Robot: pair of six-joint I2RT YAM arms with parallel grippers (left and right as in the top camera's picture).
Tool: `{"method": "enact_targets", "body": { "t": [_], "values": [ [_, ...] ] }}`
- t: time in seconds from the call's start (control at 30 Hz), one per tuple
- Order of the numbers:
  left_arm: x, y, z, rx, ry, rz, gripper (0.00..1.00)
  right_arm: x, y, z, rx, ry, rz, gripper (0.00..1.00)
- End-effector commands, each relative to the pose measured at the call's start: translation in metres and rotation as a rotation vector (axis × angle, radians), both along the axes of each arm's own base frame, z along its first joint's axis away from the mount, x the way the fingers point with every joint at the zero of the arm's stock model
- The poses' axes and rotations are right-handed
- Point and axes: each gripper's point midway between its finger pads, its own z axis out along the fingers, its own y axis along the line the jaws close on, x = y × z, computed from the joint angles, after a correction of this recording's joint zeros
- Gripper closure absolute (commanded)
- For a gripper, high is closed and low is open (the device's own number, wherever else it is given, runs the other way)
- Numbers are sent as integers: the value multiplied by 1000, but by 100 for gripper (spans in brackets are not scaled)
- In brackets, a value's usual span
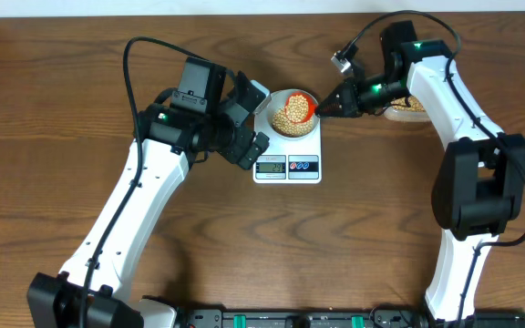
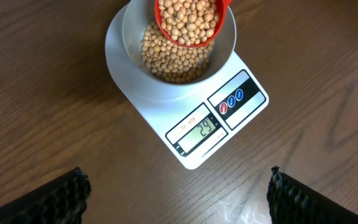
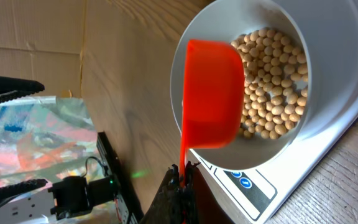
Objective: Scoop item into bowl and weigh 50g on scale
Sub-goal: 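Tip the scoop with the right gripper to pour soybeans into bowl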
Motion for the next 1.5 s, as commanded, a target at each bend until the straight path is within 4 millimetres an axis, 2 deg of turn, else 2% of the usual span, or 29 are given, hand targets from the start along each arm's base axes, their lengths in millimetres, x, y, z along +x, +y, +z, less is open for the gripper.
{"method": "enact_targets", "body": {
  "t": [0.0, 0.17, 0.37, 0.67, 1.23, 1.47],
  "values": [
    [-1, -2, -6, -9, 24, -2, 7, 4, 6, 21, 16, -52, 5, 99],
    [-1, -2, -6, -9, 24, -2, 7, 7, 4, 18, -36, -46, -16, 99],
    [-1, -2, -6, -9, 24, -2, 7, 6, 14, 22, -45, -67, 5, 99],
    [-1, -2, -6, -9, 24, -2, 7, 10, 19, 25, -93, -84, -5, 99],
    [-1, -2, -6, -9, 24, -2, 7, 12, 10, 20, -171, -63, -55, 99],
    [-1, -2, -6, -9, 24, -2, 7, 14, 3, 31, -216, -108, -79, 99]
  ]
}}
